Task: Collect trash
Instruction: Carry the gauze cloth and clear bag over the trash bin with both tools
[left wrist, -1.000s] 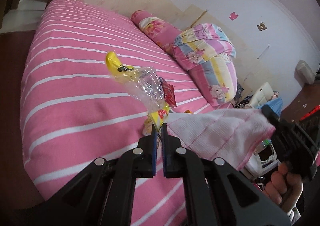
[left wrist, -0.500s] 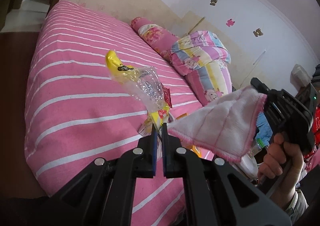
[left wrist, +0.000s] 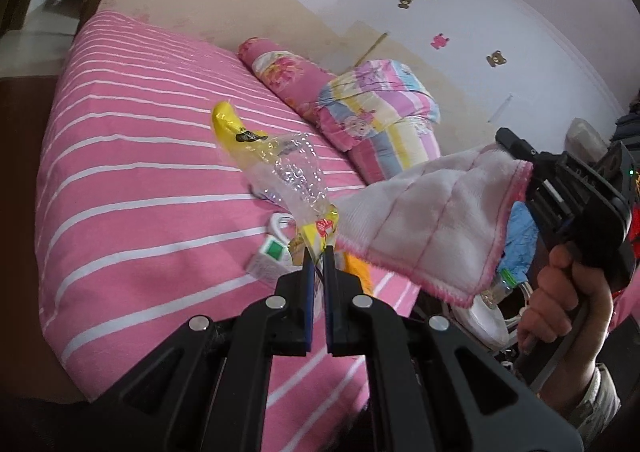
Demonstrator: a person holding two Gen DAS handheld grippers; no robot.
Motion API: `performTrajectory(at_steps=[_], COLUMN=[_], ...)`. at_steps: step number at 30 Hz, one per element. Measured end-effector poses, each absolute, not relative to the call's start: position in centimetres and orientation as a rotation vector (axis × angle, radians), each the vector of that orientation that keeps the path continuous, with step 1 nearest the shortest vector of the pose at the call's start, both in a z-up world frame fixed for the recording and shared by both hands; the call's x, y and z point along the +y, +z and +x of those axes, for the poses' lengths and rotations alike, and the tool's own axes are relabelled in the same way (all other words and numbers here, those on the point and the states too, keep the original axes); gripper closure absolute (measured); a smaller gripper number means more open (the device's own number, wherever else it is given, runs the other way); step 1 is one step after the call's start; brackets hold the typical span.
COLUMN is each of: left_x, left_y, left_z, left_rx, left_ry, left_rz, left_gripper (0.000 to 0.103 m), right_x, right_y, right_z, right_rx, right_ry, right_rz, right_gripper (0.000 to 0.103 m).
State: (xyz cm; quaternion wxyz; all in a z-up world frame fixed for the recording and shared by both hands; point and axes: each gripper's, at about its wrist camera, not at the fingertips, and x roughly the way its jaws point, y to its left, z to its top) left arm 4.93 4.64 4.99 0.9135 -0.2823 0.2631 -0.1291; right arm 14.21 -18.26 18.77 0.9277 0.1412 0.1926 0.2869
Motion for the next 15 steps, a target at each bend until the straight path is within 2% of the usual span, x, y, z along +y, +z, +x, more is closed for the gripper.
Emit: performTrajectory(at_steps=[15], left_x=[-5.9], left_y=[9.8], left_z=[1.0], left_rx=[0.545], left_ry=[-0.479], left_rz=[-0.484], left_gripper=[0.099], right_x=[-29.8], right_y=[20.9], right_z=[5.3], right_rx=[0.314], right_ry=[0.493], right_rz=[0.353], right_gripper=[0.100])
